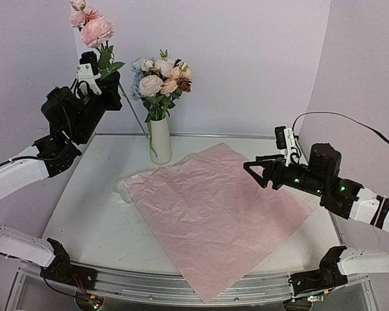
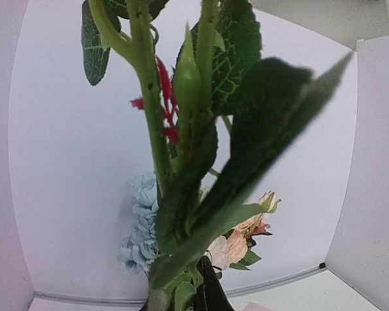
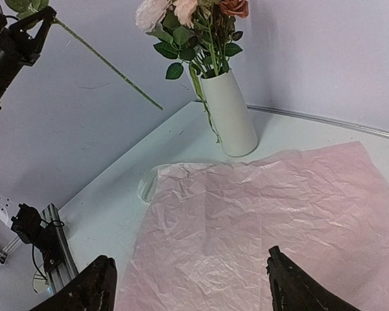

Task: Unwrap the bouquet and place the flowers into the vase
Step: Insert the fake flower into the vase.

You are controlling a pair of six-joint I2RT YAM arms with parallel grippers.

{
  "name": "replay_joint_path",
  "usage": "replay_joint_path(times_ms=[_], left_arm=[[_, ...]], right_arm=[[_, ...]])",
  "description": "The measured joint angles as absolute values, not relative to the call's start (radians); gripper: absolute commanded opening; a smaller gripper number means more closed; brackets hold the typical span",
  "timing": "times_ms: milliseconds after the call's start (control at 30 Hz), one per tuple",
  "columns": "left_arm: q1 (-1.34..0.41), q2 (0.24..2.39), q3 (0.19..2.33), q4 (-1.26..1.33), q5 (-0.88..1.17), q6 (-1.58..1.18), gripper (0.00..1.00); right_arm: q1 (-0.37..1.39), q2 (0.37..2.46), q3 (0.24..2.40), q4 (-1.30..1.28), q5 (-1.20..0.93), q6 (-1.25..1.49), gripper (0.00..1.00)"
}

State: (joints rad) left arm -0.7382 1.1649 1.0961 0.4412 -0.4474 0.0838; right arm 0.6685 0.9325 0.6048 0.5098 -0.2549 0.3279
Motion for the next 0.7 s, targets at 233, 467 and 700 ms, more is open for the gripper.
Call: replay_joint_path(times_ms=[233, 467, 700], left_arm=[[-0.497, 1.180, 1.089, 0.526, -0.232, 0.067, 0.00], [-0.283, 1.273, 1.089, 0.636, 0.000, -0.076, 0.00], [-0.239, 1.379, 1.093, 0.714, 0.134, -0.185, 0.00]], right_arm=[[0.669, 0.931, 0.621, 0.509, -0.271, 0.323, 0.81], [0.669, 0.942, 0.658, 0.511, -0.287, 0.317, 0.81], [0.669, 0.966, 0.676, 0.511, -0.297, 0.309, 0.81]])
